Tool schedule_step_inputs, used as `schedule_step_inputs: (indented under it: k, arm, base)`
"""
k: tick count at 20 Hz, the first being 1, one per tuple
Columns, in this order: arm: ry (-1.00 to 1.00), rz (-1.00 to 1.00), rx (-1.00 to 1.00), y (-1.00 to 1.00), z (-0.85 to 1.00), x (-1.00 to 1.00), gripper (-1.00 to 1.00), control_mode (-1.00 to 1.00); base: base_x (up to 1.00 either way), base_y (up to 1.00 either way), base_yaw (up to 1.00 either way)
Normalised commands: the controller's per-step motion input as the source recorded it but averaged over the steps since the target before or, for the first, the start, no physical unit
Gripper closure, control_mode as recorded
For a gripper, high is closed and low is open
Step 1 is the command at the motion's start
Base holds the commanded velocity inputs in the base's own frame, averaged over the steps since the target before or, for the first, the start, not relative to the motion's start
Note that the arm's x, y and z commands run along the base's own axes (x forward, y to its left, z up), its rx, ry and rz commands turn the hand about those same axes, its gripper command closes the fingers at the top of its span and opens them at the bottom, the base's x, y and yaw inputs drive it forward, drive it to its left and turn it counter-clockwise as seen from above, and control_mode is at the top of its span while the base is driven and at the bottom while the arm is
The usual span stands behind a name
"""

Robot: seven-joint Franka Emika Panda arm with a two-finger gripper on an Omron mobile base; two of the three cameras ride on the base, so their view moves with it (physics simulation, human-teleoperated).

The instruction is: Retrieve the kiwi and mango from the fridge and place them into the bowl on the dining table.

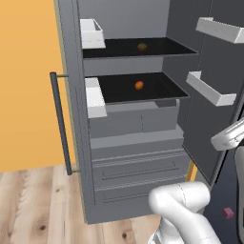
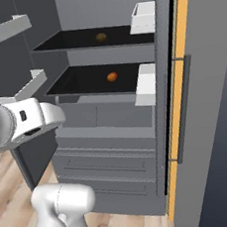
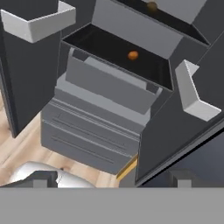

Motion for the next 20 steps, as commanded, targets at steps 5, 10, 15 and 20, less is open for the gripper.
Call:
schedule_step_inputs:
  k: [5, 10, 15, 20]
  arm:
    - [0.00, 0.00, 0.00, -0.08, -0.27, 0.15, -1.00, -1.00]
    - [0.00, 0.01, 0.01, 0.00, -0.33, 0.15, -1.00, -1.00]
    - [-0.01, 0.00, 0.00, 0.11, -0.05, 0.05, -1.00, -1.00]
    - [-0.05, 0.00, 0.00, 0.45, 0.02, -0.03, -1.00, -1.00]
  base:
    - [0.00, 0.00, 0.00]
    - [0.00, 0.00, 0.00]
    - [0.00, 0.00, 0.00]
    - [0.00, 0.00, 0.00]
